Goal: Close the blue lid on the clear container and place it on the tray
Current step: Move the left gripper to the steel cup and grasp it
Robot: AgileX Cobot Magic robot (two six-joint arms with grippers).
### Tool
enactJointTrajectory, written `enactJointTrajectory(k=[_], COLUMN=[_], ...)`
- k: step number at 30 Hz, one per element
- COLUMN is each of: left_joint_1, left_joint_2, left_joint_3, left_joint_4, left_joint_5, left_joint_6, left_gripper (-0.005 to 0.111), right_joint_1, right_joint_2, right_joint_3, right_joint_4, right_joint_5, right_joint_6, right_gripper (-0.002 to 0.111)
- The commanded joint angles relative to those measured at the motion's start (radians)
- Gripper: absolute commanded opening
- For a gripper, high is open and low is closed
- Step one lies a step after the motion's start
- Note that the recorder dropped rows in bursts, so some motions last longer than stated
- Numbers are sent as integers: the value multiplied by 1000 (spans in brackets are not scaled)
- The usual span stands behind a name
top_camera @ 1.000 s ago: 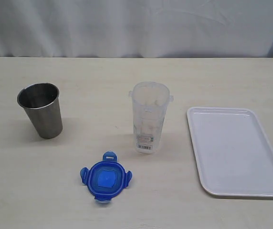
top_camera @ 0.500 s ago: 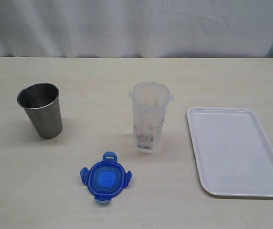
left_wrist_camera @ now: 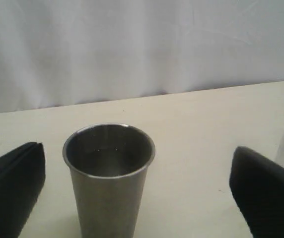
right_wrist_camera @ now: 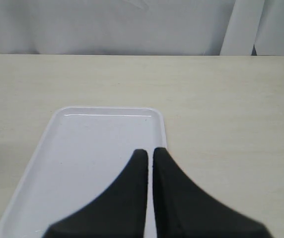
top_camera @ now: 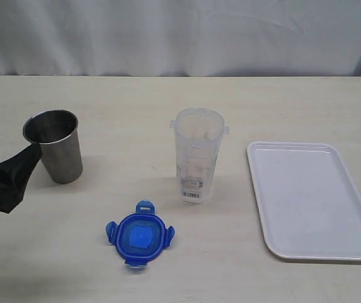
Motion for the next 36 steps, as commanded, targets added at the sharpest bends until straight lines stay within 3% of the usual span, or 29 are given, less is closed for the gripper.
enactJointTrajectory(k=[1, 8, 14, 20, 27, 36], left_joint_1=[5, 5, 5, 5, 5, 5], left_joint_2=[95, 111, 111, 159, 360, 558], left_joint_3=[-42, -58, -95, -95, -105, -231], left_joint_4=[55, 54, 229, 59, -1, 34], left_joint_5=[-67, 30, 91, 90, -119, -123], left_joint_6=[22, 53, 57, 24, 131, 131], left_gripper=[105, 105, 105, 105, 105, 105], right_joint_1=[2, 2, 2, 2, 2, 2], right_joint_2=[-4, -4, -4, -4, -4, -4], right_joint_3=[3, 3, 3, 3, 3, 3], right_joint_4=[5, 5, 5, 5, 5, 5], right_joint_5=[2, 2, 2, 2, 2, 2], right_joint_6=[-3, -3, -3, -3, -3, -3], right_gripper=[5, 5, 5, 5, 5, 5])
